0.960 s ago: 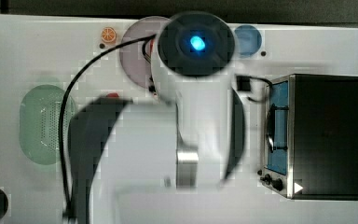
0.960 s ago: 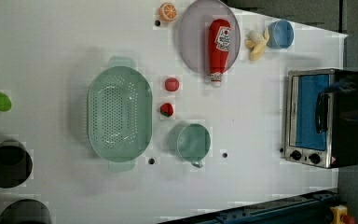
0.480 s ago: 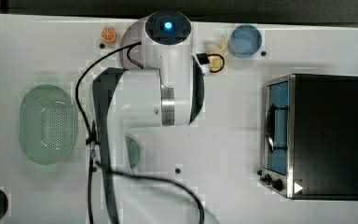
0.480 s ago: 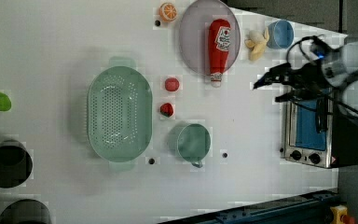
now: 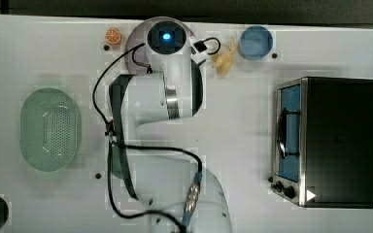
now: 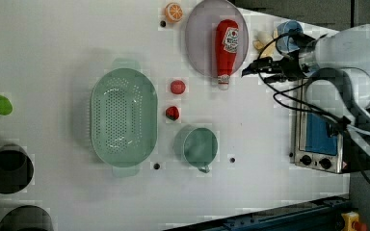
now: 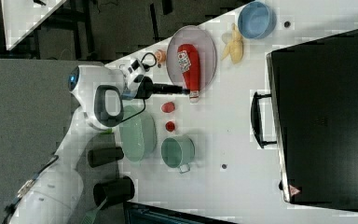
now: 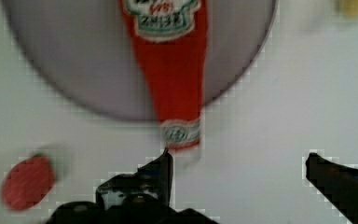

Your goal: Pick ketchup from plate and place it on table.

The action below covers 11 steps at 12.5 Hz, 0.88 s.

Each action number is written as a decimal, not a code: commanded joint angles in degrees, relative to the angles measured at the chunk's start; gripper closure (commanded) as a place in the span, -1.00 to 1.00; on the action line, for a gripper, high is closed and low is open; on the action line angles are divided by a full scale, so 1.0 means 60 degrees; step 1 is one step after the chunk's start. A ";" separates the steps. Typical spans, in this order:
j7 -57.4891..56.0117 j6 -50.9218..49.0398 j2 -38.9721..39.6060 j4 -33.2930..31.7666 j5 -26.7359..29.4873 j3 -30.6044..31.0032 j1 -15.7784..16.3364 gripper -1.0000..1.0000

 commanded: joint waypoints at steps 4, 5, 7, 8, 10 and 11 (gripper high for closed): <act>-0.0557 0.1907 0.1416 0.0898 -0.1068 -0.0030 0.0374 -1.00; -0.0558 0.2213 0.1642 0.0959 -0.1068 -0.0041 0.0373 -1.00; -0.0555 0.2871 0.2044 0.0999 -0.1070 -0.0057 0.0375 -1.00; -0.0557 0.3197 0.2221 0.1004 -0.1070 -0.0074 0.0375 -1.00; -0.0555 0.3564 0.2509 0.1077 -0.1071 -0.0141 0.0376 -1.00; -0.0555 0.3697 0.2634 0.1155 -0.1070 -0.0169 0.0376 -1.00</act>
